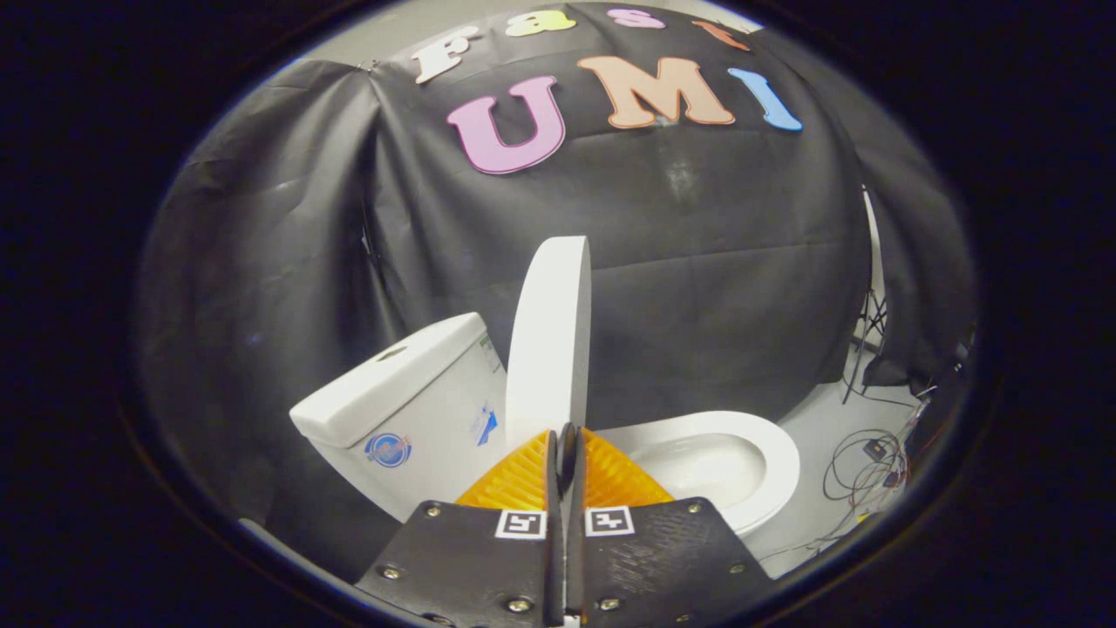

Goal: Open the toilet lid.

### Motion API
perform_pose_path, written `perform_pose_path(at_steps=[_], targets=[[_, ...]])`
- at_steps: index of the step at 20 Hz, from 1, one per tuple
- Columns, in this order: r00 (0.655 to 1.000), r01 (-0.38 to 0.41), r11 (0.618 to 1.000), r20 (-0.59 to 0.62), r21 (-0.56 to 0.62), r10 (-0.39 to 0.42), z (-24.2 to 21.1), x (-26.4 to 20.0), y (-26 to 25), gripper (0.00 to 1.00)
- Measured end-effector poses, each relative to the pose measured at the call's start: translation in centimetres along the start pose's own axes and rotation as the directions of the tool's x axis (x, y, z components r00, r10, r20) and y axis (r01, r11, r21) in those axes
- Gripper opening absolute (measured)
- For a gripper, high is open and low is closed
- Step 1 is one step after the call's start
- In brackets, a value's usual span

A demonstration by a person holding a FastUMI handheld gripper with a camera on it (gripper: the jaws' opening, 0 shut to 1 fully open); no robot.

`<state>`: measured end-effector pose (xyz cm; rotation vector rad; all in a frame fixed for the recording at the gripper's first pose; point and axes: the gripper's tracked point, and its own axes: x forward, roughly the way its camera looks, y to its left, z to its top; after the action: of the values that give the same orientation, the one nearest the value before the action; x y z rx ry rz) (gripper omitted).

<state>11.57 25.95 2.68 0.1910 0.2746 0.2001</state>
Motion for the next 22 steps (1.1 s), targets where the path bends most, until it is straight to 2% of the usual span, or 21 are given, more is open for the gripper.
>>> perform_pose_path(at_steps=[22], targets=[[0.991,-0.130,0.990,0.033,-0.059,0.132,-1.0,1.4,7.6,0.02]])
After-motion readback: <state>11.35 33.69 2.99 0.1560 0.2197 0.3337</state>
